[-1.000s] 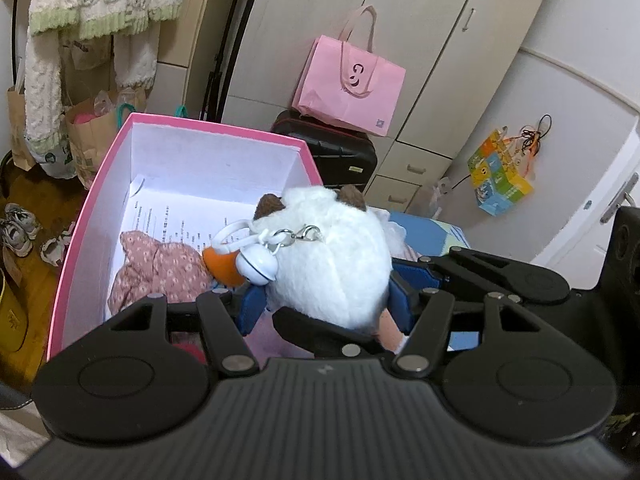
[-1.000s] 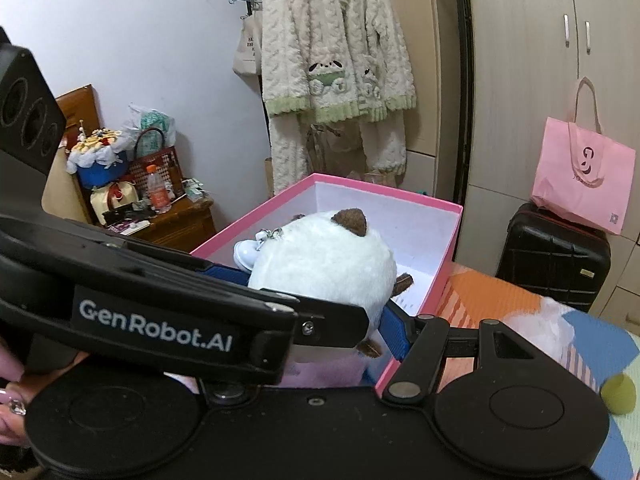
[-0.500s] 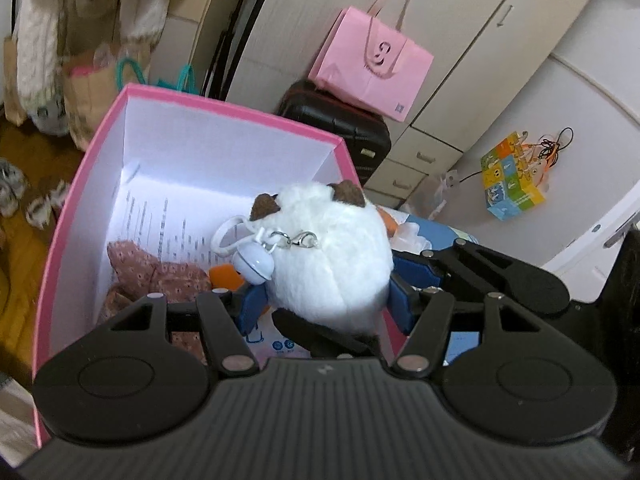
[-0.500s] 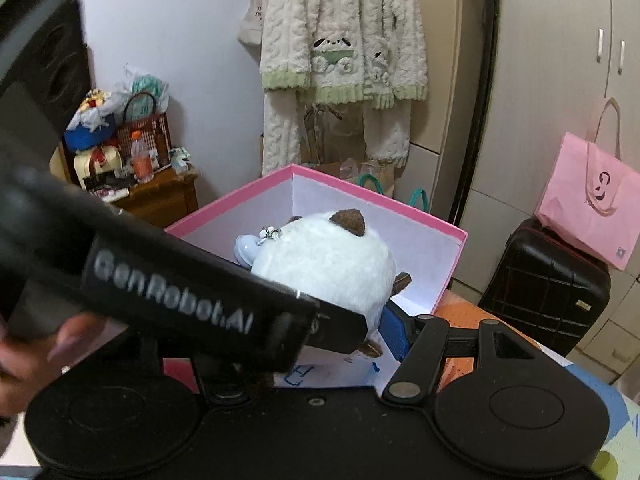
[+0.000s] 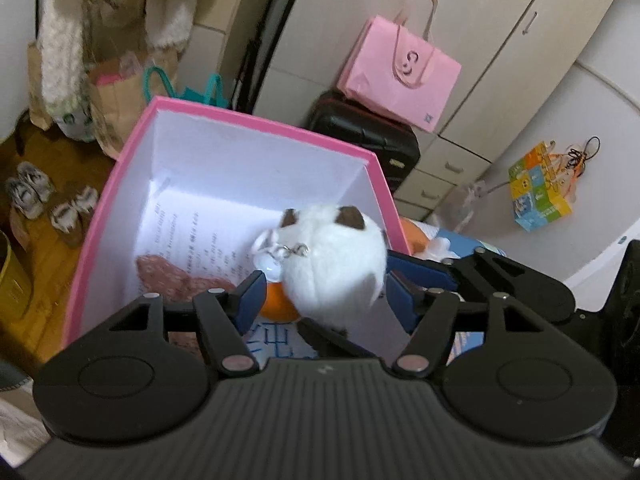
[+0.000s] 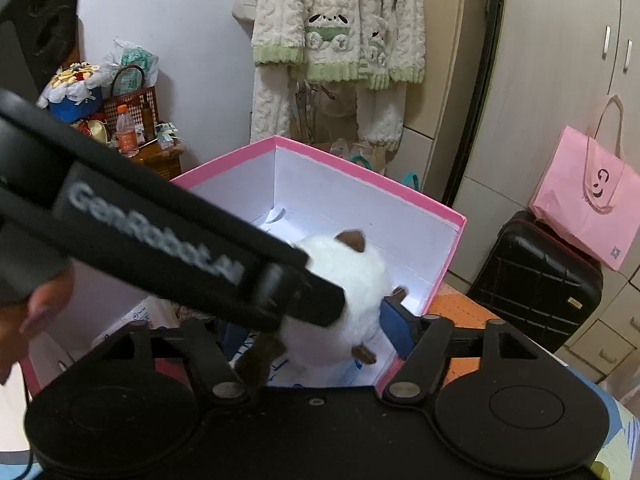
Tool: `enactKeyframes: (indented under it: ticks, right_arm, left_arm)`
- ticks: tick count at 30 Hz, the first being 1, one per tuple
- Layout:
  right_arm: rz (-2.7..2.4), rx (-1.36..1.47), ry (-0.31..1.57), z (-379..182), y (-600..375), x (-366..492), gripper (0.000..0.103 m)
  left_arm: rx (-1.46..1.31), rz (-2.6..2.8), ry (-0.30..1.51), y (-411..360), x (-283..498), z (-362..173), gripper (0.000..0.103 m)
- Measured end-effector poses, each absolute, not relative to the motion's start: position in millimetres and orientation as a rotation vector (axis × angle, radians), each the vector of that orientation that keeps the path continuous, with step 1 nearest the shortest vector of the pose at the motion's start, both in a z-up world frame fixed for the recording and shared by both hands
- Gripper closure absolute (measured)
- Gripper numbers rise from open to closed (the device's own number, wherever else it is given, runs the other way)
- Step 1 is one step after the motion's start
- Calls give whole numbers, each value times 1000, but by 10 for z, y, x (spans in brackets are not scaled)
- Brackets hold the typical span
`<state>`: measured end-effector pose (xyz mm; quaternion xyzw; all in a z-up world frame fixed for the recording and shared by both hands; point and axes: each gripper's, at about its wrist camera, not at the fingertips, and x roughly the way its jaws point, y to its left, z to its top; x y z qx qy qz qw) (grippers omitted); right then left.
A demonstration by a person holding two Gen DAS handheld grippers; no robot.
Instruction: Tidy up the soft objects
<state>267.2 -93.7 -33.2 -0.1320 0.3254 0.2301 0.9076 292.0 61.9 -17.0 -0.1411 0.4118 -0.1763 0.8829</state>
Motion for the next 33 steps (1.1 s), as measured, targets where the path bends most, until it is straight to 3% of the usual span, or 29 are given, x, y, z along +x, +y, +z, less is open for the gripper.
enactKeyframes:
  ticks: [14, 33]
  right_arm:
    - [496, -285, 633, -105, -992, 2291, 17]
    - [602, -273, 581, 385, -1189, 1327, 17]
  left_arm:
    - [-94, -319, 719, 692, 2203, 229, 34]
    - [-2, -400, 676, 636, 1166, 662, 30]
